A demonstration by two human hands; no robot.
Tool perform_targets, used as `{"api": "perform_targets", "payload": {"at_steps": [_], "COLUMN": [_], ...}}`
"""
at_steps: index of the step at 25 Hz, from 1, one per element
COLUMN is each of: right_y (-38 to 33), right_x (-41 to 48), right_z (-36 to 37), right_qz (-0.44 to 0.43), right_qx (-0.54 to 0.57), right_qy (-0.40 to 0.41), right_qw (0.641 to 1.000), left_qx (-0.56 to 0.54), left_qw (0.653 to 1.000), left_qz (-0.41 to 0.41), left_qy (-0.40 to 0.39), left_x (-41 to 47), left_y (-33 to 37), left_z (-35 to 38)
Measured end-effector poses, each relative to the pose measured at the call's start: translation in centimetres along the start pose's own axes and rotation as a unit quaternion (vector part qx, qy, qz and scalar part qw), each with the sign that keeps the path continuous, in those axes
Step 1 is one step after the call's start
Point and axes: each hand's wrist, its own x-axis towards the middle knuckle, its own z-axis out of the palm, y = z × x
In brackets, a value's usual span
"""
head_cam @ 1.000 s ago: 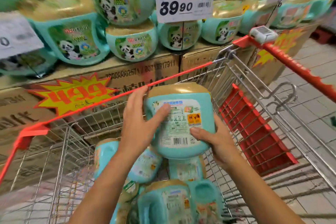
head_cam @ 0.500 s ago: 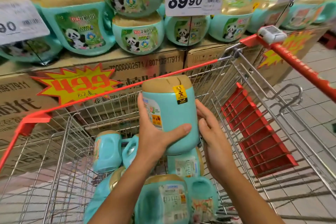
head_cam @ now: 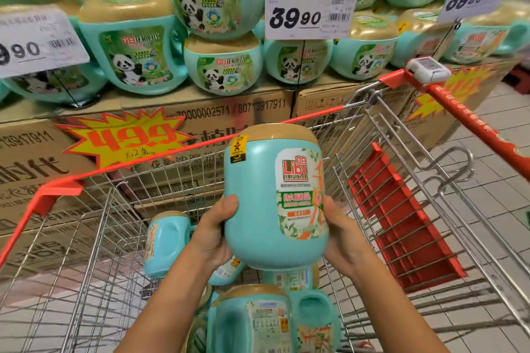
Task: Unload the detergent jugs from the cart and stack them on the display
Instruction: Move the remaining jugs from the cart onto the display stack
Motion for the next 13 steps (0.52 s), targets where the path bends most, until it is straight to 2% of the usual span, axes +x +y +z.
{"api": "perform_targets", "payload": {"at_steps": [3,6,10,13], "right_y": [0.3,1.0,3.6,6.4], "right_x": [0.3,0.7,0.7,0.7], "right_z": [0.4,1.6,5.8,10.1], "right_qz": [-0.04,-0.076,-0.088,-0.079], "right_qx": [0.007,-0.048,-0.083,-0.108], "right_qy": [0.031,0.077,0.048,0.013], "right_qw": [0.999,0.993,0.992,0.991], "left_qx": [0.055,0.105,0.109,0.129], "left_qw": [0.996,0.98,0.942,0.917], "left_qz": [0.039,0.083,0.186,0.243], "left_qy": [0.061,0.148,0.258,0.288], "left_x": [-0.4,-2.3,-6.2,-10.3], "left_y": [0.2,0.3,0.7,2.4], "left_z": [-0.3,-0.8,-2.8,-5.4]}}
